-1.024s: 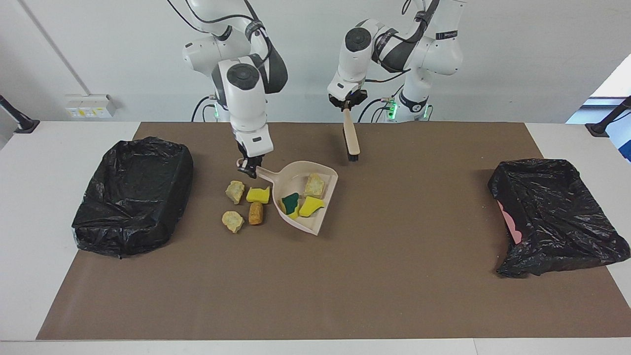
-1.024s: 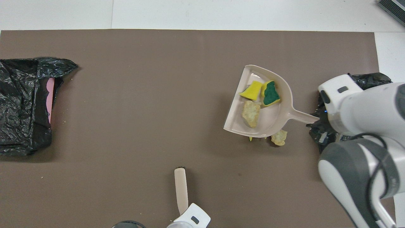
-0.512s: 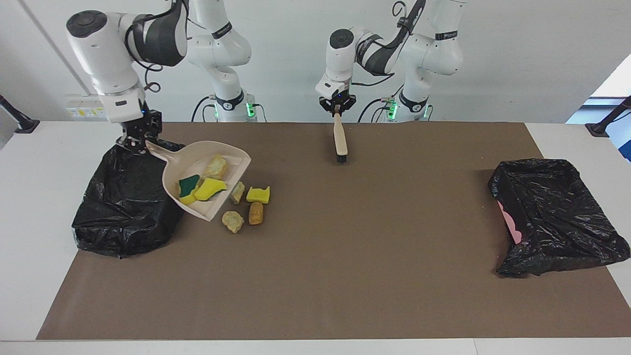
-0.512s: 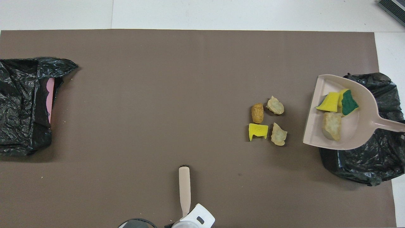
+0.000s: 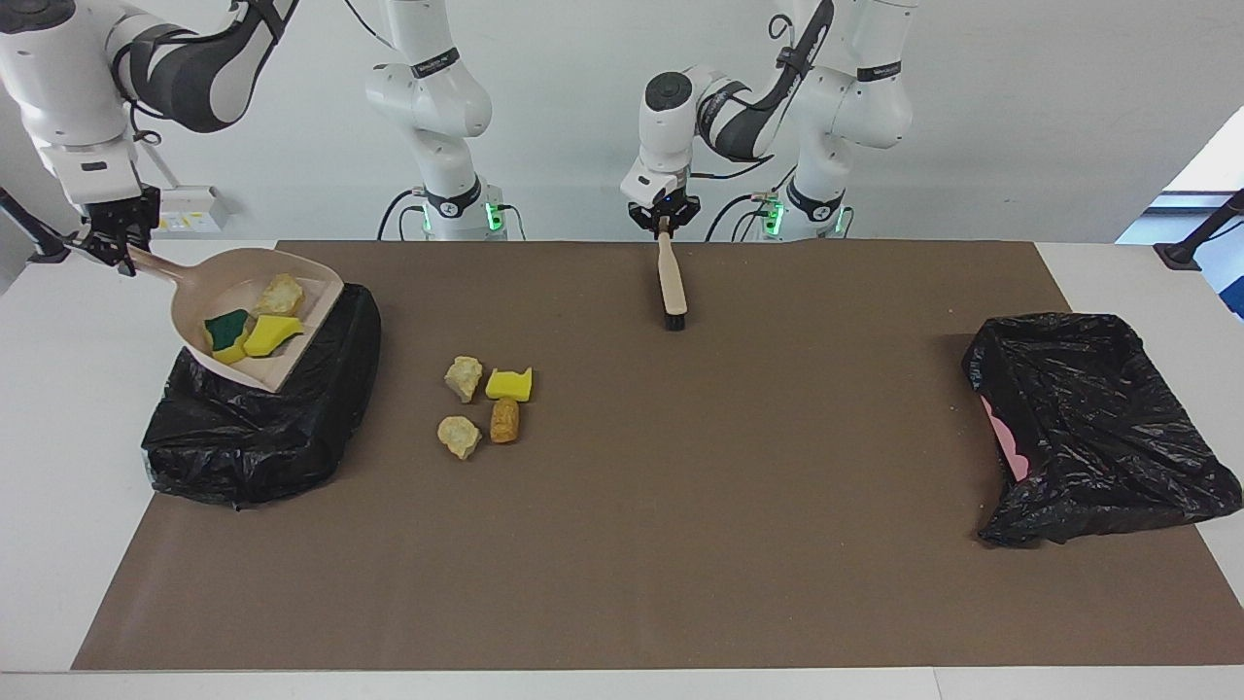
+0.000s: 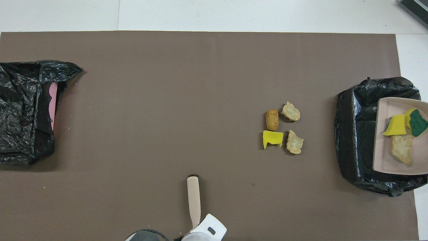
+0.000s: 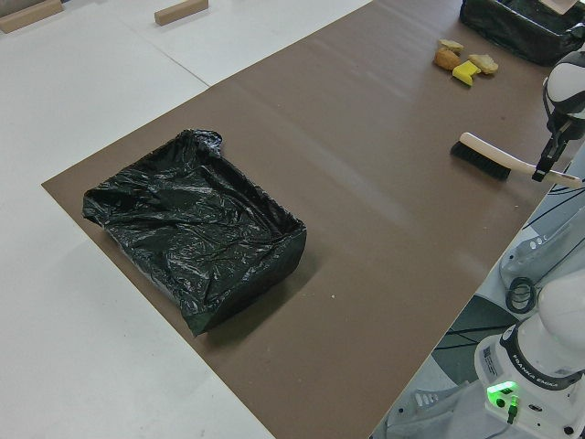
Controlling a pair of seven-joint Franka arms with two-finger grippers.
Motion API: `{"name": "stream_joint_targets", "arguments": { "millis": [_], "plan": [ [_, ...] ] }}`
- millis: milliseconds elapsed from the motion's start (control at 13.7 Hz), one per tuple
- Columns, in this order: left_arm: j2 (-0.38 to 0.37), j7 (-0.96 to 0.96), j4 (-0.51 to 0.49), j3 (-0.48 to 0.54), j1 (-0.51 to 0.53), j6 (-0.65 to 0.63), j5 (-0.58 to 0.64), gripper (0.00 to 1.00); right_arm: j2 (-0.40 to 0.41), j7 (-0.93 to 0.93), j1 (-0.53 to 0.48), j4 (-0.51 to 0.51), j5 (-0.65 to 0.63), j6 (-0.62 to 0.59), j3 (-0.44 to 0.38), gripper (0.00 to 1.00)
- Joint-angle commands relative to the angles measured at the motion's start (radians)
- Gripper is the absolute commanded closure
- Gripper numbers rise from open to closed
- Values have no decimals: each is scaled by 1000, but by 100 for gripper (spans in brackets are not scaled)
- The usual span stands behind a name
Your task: Sweep and dump trash in bin
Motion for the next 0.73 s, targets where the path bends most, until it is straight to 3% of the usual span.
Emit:
{"name": "stream_joint_targets", "arguments": {
  "millis": [0, 293, 659],
  "plan": [
    [12, 5, 2, 3, 3, 9, 20, 0, 33, -18, -8, 3, -127, 35, 13, 100],
    [26, 155, 91, 6, 92, -52, 21, 0, 32, -32, 35, -15, -281, 90, 18, 100],
    [36, 416, 356, 7, 349, -219, 115, 0, 27, -43, 36, -17, -364, 121, 26, 100]
  ]
}}
